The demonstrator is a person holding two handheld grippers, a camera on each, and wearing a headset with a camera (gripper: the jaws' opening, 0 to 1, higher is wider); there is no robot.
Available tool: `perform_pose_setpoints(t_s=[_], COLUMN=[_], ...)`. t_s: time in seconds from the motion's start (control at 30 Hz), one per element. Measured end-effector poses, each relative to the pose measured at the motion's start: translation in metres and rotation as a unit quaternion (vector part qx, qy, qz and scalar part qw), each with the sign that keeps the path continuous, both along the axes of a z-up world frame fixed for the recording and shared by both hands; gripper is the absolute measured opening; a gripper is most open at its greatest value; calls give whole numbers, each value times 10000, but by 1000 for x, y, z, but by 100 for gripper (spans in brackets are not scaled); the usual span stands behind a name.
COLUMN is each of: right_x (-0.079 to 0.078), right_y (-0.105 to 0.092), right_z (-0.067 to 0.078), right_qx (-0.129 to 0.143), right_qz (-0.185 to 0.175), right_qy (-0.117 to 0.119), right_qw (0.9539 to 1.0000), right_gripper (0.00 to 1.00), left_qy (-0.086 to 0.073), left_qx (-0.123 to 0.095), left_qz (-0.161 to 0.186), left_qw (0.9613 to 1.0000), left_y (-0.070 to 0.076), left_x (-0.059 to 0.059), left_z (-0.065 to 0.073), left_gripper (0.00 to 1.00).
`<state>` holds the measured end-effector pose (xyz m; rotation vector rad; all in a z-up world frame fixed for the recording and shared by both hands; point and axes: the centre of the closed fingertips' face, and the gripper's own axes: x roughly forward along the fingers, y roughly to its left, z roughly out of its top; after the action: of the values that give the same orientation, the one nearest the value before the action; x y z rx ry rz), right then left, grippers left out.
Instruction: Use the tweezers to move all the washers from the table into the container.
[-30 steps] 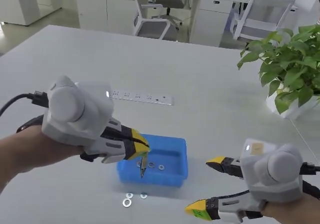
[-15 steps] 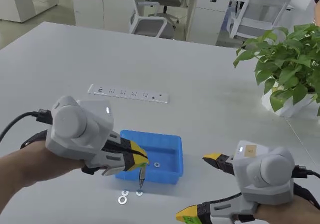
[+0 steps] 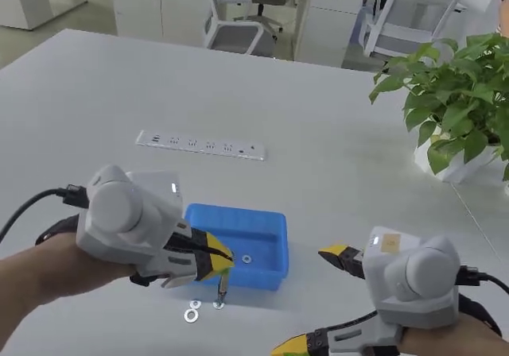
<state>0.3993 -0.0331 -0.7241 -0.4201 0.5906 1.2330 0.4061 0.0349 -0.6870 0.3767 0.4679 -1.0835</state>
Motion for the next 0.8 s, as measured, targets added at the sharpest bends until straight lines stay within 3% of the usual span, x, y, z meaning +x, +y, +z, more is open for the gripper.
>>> perform_pose_setpoints(t_s=[0.33,0.8], right_x=[-3,-6], right_y=[-2,8], right_z=[-4,-8], right_qx=[-50,-48], right_qz=[37,278], right_qy=[56,78], right_qw=[10000,9996], right_gripper=[98,93], left_qy=[75,133], left_qx=[-3,-129], left_qz=[-27,15], left_qw=[10000,9998], left_y=[0,2], left_x=[1,3], left_z=[-10,-9], left_gripper=[5,5])
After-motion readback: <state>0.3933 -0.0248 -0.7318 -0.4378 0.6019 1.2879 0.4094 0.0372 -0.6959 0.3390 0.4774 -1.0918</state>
